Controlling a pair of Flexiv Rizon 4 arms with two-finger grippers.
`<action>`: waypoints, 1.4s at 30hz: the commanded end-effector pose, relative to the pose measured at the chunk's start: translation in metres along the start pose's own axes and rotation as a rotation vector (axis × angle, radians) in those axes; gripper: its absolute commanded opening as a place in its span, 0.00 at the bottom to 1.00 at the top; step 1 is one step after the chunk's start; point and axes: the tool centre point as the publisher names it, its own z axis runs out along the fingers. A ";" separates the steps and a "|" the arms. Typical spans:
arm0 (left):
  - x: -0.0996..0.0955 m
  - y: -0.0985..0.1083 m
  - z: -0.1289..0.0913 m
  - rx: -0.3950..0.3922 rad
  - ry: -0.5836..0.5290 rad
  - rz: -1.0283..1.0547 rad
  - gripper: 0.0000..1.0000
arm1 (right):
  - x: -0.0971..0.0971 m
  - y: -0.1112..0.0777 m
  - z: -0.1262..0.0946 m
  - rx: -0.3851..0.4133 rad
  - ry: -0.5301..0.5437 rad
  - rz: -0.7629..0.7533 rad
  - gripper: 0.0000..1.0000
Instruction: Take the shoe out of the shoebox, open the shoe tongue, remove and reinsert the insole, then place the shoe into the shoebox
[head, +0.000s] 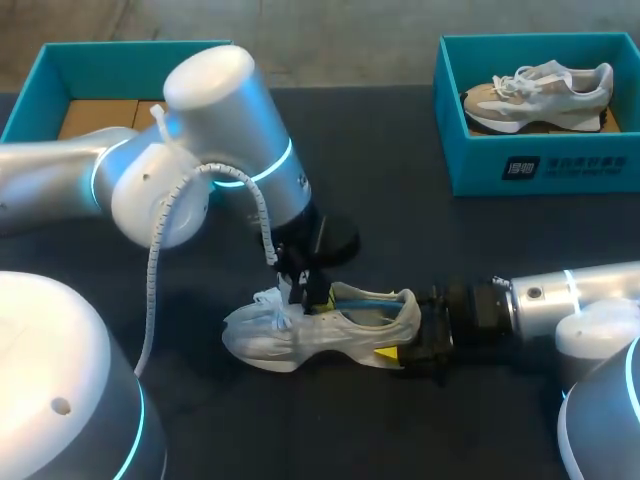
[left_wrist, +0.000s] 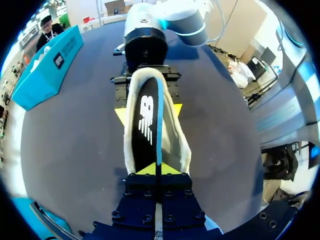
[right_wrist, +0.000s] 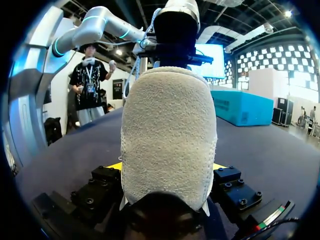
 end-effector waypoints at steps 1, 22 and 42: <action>0.002 0.000 -0.003 -0.021 -0.026 -0.013 0.00 | 0.002 -0.001 0.002 0.003 -0.001 0.001 0.00; 0.006 0.007 -0.013 0.010 -0.042 -0.032 0.31 | 0.002 -0.001 0.002 0.003 -0.001 0.001 0.00; 0.020 -0.037 -0.030 0.044 -0.116 0.087 0.31 | 0.002 -0.001 0.002 0.003 -0.001 0.001 0.00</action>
